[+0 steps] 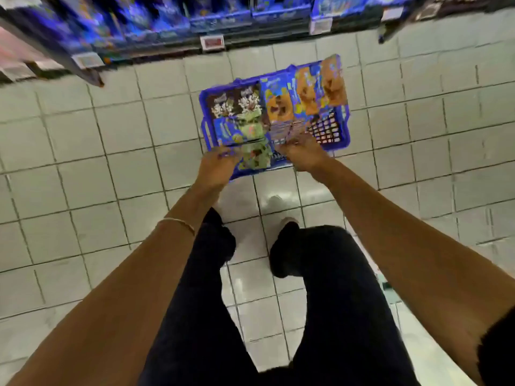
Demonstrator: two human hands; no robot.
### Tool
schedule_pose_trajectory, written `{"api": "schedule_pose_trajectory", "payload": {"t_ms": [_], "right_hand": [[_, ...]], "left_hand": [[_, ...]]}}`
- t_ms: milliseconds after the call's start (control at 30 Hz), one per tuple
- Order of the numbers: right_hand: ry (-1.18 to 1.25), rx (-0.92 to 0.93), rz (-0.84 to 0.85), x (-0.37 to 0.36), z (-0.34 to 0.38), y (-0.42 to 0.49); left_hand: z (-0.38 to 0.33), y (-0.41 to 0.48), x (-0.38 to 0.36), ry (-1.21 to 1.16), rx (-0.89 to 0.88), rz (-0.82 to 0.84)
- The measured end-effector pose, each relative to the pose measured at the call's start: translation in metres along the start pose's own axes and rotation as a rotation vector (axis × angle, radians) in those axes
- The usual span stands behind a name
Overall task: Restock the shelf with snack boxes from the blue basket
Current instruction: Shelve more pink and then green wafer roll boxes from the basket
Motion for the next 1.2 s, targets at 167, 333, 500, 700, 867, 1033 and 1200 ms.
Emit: {"api": "schedule_pose_trajectory", "payload": {"t_ms": [167,333,500,700,867,1033,1200], "right_hand": [[-0.207,0.179,0.019,-0.048,-0.049,0.114],[-0.583,0.584,-0.082,-0.093,-0.049,0.211],[-0.818,0.628,0.035,-0.113,-0.05,0.267],[-0.921,0.827,-0.001,-0.104,-0.034,0.261],[-0.53,0.848,-0.112,-0.072,-0.014,0.238],[-0.11,0.875,0.054,-0.075,-0.028,0.202],[0.149,0.784,0.051,-0.083,-0.054,0.19]], "left_hand": [[0.06,0.113,-0.031,-0.038,-0.057,-0.186],[0.075,0.193,-0.03,-0.099,-0.294,-0.362],[0.085,0.241,-0.027,-0.2,-0.39,-0.401],[0.092,0.241,-0.025,-0.241,-0.523,-0.54],[0.085,0.216,-0.035,-0.465,-0.454,-0.535],[0.083,0.201,-0.052,-0.632,-0.403,-0.008],[0.086,0.195,-0.055,-0.762,-0.409,-0.035]]}}
Point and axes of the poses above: each hand's wrist, its own y-axis towards the middle knuckle, its own x-axis out of the back of the hand, z = x × y, the point moved 1 cm from there along y, towards the middle knuckle, and after that the axes turned 2 degrees about x, right-handed, at the moved point
